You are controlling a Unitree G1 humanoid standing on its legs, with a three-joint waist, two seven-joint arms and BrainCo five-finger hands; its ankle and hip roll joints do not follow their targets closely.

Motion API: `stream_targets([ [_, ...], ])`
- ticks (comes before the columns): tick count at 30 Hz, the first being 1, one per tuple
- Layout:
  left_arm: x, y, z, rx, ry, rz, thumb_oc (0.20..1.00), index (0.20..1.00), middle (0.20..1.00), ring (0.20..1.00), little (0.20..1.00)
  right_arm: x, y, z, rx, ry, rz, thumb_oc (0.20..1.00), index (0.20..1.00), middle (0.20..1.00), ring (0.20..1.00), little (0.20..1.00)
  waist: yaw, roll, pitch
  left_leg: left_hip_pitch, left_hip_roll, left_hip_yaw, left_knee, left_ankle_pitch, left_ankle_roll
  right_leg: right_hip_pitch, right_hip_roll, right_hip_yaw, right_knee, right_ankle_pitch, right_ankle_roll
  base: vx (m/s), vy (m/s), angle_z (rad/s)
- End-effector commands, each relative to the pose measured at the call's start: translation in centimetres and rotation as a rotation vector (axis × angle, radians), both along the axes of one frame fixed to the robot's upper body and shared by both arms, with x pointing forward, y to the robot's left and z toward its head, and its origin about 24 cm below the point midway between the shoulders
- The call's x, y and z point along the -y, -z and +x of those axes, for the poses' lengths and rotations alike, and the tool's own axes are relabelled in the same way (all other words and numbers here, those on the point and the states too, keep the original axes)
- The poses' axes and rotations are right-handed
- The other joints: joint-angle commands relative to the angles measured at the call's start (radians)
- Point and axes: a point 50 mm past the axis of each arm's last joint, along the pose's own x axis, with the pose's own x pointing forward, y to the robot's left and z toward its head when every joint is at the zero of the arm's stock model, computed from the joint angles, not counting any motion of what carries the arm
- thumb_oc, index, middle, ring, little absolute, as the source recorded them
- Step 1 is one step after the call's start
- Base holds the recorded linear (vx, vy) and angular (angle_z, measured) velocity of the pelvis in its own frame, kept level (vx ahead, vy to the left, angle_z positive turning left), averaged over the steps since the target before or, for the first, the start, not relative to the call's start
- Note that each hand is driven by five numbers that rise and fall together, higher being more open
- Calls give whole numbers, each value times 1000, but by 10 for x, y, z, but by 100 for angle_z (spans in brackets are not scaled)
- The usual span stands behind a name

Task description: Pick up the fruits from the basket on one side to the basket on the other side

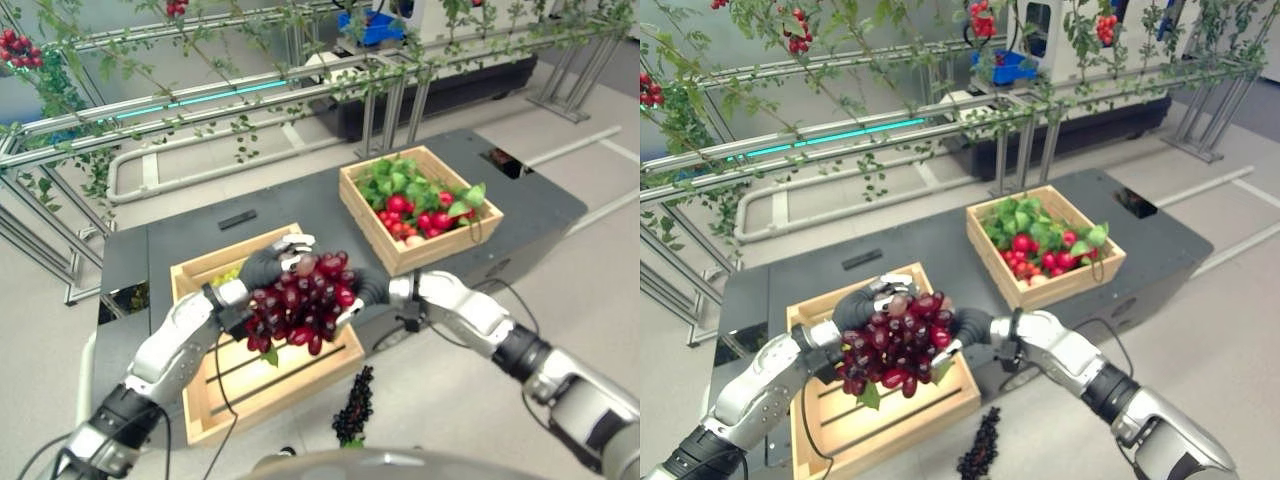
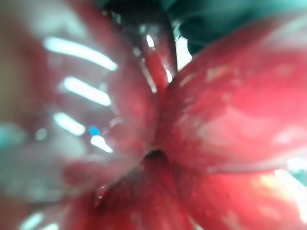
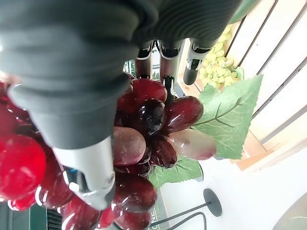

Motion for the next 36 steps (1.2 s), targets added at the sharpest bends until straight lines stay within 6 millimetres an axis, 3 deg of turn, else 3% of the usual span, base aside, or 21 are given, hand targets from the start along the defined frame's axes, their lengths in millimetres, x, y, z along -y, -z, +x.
stream_targets([
  [1,12,-38,3,190,70,-64,200,200,200,200,200,-2,-21,9,18,14,148,1000,1000,1000,1000,1000,24,-24,-8,-24,-16,-15,0,-8,-11,28,-24,-45,47,-29,73,0,0,0],
  [15,-1,-37,5,214,13,-23,200,200,200,200,200,6,-14,3,-89,26,209,1000,1000,1000,1000,1000,25,-26,-10,-22,-14,-14,-2,-7,-14,27,-23,-44,47,-29,74,0,0,0],
  [21,-2,-36,6,219,2,-22,200,200,200,200,200,-2,-10,-1,-120,-5,217,1000,1000,1000,1000,1000,28,-26,-10,-22,-14,-12,-1,-7,-14,26,-24,-44,47,-28,75,0,0,0],
  [27,4,-35,6,221,10,-39,200,200,200,200,200,-20,-17,-5,-106,-81,236,1000,1000,1000,1000,1000,31,-25,-8,-22,-13,-12,-2,-9,-12,27,-24,-43,47,-28,75,0,0,0],
  [36,9,-37,6,228,26,-59,200,200,200,200,200,-29,-24,-6,-98,-98,281,1000,1000,1000,1000,1000,34,-27,-9,-22,-13,-12,1,-12,-11,25,-23,-41,50,-32,72,0,0,0],
])
